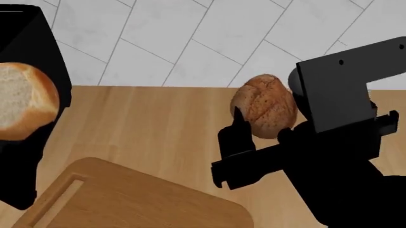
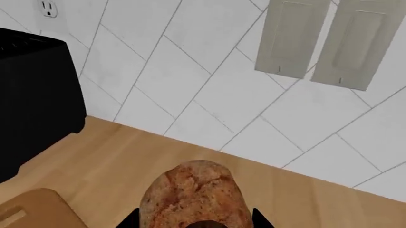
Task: Place all breads on the cutting board.
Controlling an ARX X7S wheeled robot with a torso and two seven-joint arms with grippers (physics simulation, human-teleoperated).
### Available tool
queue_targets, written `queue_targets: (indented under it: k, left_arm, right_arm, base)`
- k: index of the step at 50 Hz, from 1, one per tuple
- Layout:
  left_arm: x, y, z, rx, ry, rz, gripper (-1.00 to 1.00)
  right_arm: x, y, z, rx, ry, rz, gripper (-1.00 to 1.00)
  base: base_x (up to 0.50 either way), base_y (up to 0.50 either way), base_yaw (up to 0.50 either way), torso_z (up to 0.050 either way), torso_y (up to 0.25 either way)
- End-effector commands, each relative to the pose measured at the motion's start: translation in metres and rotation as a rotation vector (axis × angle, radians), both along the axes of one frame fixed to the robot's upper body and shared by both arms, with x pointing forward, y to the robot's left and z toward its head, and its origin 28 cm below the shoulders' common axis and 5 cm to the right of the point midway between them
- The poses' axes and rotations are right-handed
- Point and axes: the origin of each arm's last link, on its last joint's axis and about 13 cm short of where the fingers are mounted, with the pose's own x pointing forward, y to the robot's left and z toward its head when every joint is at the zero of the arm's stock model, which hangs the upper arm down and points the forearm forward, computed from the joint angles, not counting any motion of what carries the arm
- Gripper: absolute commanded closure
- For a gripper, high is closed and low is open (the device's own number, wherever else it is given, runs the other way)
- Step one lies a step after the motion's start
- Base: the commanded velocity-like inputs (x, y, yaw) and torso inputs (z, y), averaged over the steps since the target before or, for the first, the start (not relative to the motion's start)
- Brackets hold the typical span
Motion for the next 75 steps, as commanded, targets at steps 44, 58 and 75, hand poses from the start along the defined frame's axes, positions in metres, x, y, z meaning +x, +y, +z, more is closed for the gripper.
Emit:
queue_targets:
  k: [44,58,75]
  left_arm:
    - [0.007,0.001,-0.013,-0.067,0.001,-0.01,1.0]
    - [0.006,0.004,-0.019,-0.074,0.01,-0.002,1.0]
    - [0.005,0.006,-0.019,-0.076,0.011,0.002,1.0]
  right_arm:
    - [-0.002,0.04,-0.069,0.082,0.335,0.252,1.0]
    - [0.006,0.042,-0.077,0.075,0.394,0.25,1.0]
    - [0.012,0.043,-0.08,0.049,0.43,0.246,1.0]
  base:
    - [0.0,0.0,0.0,0.0,0.0]
    - [0.0,0.0,0.0,0.0,0.001]
    - [0.0,0.0,0.0,0.0,0.0]
